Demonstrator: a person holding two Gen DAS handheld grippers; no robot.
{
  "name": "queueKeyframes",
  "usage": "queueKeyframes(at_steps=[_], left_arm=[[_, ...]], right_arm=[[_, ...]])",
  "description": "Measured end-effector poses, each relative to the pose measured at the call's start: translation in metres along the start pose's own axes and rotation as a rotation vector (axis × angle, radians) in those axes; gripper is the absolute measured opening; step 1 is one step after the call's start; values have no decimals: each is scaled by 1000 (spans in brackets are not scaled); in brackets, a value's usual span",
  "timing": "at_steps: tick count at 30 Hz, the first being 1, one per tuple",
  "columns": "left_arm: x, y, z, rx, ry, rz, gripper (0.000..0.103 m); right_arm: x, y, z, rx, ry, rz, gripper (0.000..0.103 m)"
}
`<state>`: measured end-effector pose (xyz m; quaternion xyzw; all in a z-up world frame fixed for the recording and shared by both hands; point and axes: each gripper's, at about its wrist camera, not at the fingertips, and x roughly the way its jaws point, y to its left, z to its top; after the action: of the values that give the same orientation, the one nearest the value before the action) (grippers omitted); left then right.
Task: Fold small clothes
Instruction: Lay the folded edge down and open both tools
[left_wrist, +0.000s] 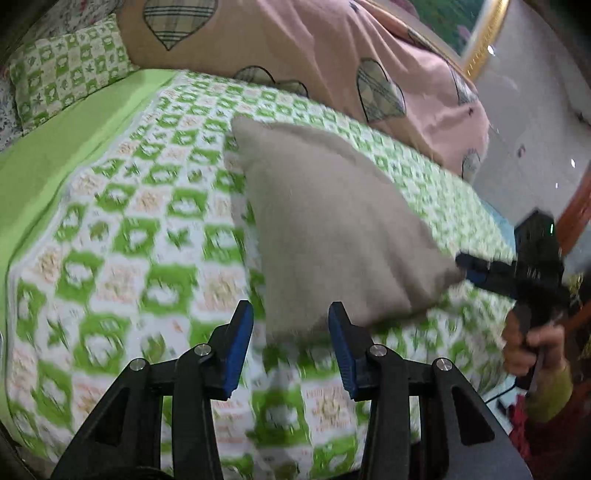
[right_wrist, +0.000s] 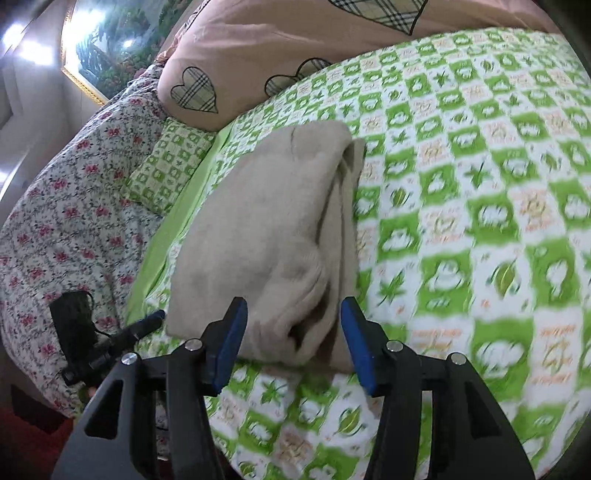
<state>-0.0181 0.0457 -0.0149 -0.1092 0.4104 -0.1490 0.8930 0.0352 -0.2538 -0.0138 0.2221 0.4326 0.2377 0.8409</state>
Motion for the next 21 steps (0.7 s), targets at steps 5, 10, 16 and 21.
queueKeyframes(at_steps=[5,10,16,21], left_arm=[[16,-15,-9,62,13,54,45],[36,-14,-9,86,29,113,50],[16,13,-7,-147,-64,179,39],[20,5,-11,-185,-55,227,27]], right_arm=[[7,7,-3,-9,3,-8,54],[20,13,-3,-18,16,-24,54],[3,28,6,-31,-36,30,7],[-33,55,13,-146,-158,82,7]])
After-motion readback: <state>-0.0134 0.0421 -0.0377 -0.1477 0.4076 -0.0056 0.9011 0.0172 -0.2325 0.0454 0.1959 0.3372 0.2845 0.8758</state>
